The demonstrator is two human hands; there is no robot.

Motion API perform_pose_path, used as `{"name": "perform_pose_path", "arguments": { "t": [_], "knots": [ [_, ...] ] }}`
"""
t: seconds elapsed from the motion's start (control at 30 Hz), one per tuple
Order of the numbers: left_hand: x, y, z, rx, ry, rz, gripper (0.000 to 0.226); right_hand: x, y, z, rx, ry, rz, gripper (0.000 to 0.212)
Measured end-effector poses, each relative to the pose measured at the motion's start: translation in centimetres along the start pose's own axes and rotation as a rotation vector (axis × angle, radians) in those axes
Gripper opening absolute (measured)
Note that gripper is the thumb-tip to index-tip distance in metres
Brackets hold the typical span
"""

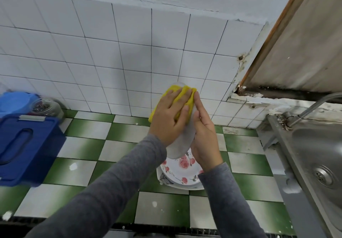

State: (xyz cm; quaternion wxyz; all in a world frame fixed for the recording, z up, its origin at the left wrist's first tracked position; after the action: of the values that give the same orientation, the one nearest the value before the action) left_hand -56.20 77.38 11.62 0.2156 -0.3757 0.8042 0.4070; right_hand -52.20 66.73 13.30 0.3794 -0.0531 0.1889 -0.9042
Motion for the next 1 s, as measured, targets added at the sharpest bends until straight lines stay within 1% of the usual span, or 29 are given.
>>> {"name": "perform_pose_path", "arguments": {
  "t": [0.03, 0.07, 0.13, 0.17, 0.27, 0.33, 0.4, 0.47, 0.5, 0.57, 0.63, 0.7, 0.77, 0.83, 0.9, 0.97, 1.0],
  "knots": [
    [0.0, 0.2, 0.4, 0.010, -0.011, 0.004, 0.043, 0.0, -0.2, 0.0, 0.015, 0.002, 0.009, 0.045],
    [-0.1, 0.5, 1.0, 0.050, 0.036, 0.015, 0.043, 0.1, -0.4, 0.0, 0.036, 0.002, 0.016, 0.046],
    [-0.3, 1.1, 2.0, 0.168, 0.195, 0.025, 0.041, 0.5, -0.5, 0.0, 0.070, -0.006, 0.021, 0.052],
    [-0.3, 1.4, 2.2, 0.192, 0.229, 0.024, 0.040, 0.7, -0.4, 0.0, 0.065, -0.015, 0.020, 0.052],
    [0.0, 1.8, 2.6, 0.154, 0.150, 0.063, 0.042, 0.8, -0.4, -0.1, 0.045, -0.022, 0.002, 0.049],
    [0.3, 2.0, 3.5, 0.184, 0.182, 0.077, 0.041, 0.8, -0.7, -0.2, 0.045, -0.034, -0.004, 0.040],
    [0.3, 2.6, 4.7, 0.307, 0.344, 0.016, 0.036, 0.7, -0.7, -0.4, -0.015, -0.055, -0.033, 0.034],
    [0.4, 3.5, 5.7, 0.475, 0.552, -0.035, 0.034, 0.7, -0.7, -0.2, -0.141, -0.063, -0.067, 0.033],
    [0.6, 3.8, 6.1, 0.525, 0.619, -0.052, 0.035, 0.7, -0.8, 0.1, -0.200, -0.050, -0.085, 0.034],
    [1.6, 3.8, 6.3, 0.541, 0.676, -0.084, 0.037, 0.5, -0.9, 0.6, -0.292, -0.005, -0.134, 0.034],
    [3.1, 2.8, 5.8, 0.545, 0.689, -0.119, 0.039, -0.1, -1.1, 0.9, -0.372, 0.030, -0.199, 0.034],
    [4.6, 1.4, 4.7, 0.535, 0.652, -0.167, 0.042, -0.7, -1.3, 0.8, -0.428, 0.036, -0.255, 0.034],
    [5.5, 0.3, 3.6, 0.421, 0.513, -0.186, 0.046, -1.1, -1.5, 0.5, -0.448, 0.033, -0.285, 0.036],
    [5.7, -0.3, 2.6, 0.272, 0.315, -0.134, 0.048, -1.2, -1.7, 0.0, -0.454, 0.020, -0.276, 0.037],
    [5.0, -0.5, 1.7, 0.171, 0.131, -0.076, 0.046, -1.1, -1.9, -0.5, -0.460, 0.000, -0.253, 0.038],
    [3.9, -0.3, 0.9, 0.115, -0.017, -0.032, 0.042, -1.0, -1.9, -1.1, -0.460, -0.039, -0.229, 0.040],
    [3.3, -0.3, 0.8, 0.105, -0.061, -0.003, 0.041, -0.9, -1.9, -1.4, -0.443, -0.059, -0.214, 0.041]
  ]
}}
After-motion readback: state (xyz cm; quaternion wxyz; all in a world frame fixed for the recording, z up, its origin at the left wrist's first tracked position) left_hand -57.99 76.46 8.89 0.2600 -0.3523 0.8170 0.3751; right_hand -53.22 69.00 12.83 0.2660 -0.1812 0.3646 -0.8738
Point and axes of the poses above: each hand's wrist, its own x-axis away from the middle knuckle, its own y-axis out of the back of the hand, z = x × y, the point moved 3 cm from there along -x, towards the middle knuckle
